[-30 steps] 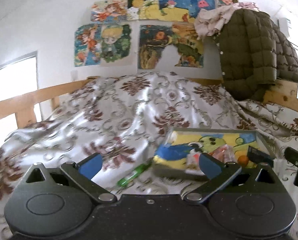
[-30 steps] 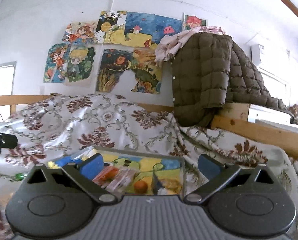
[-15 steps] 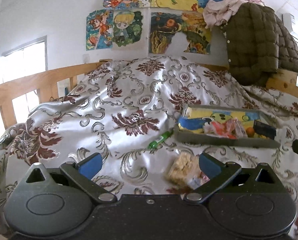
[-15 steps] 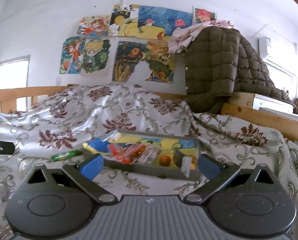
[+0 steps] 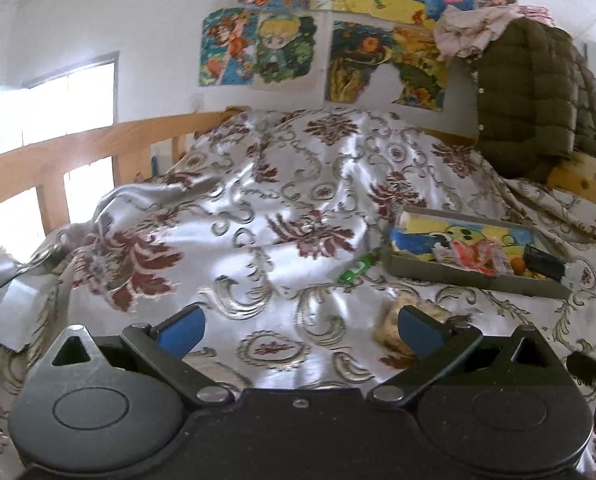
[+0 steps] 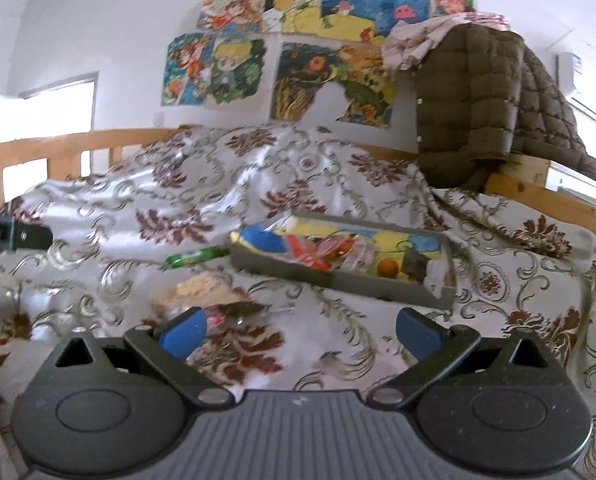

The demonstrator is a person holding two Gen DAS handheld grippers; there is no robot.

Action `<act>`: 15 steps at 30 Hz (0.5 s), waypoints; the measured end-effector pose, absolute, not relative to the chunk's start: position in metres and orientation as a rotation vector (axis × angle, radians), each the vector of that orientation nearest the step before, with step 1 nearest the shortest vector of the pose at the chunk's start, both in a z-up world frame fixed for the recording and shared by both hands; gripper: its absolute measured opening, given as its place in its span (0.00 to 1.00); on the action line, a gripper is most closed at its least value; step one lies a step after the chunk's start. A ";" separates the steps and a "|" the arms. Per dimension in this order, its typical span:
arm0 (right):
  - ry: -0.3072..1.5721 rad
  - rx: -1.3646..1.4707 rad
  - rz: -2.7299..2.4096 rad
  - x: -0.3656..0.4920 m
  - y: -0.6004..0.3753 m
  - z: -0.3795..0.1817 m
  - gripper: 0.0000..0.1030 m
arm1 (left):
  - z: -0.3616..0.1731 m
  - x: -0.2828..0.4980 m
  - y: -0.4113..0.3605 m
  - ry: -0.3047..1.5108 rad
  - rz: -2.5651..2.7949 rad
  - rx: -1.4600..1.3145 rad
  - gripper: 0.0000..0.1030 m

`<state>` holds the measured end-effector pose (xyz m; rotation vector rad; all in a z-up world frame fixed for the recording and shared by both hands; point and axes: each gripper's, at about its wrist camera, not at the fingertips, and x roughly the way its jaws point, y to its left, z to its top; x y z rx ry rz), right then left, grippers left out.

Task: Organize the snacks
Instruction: 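Lift both open tools from the tray toward the rice-crispy bar, then grasp the rice-crispy bar with the left tool while the right tool grasps the brown-wrapped snack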

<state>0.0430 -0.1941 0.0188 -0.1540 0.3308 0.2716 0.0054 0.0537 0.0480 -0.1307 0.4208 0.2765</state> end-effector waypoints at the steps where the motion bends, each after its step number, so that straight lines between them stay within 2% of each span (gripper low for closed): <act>1: 0.339 -0.159 0.279 0.041 -0.189 0.019 1.00 | 0.049 0.005 0.059 0.429 0.275 -0.139 0.99; 5: 0.374 -0.174 0.324 0.040 -0.168 0.023 1.00 | 0.059 0.003 0.079 0.451 0.256 -0.108 0.99; 15: 0.457 -0.126 0.436 0.059 -0.134 0.024 1.00 | 0.117 -0.003 0.098 0.568 0.138 0.168 0.99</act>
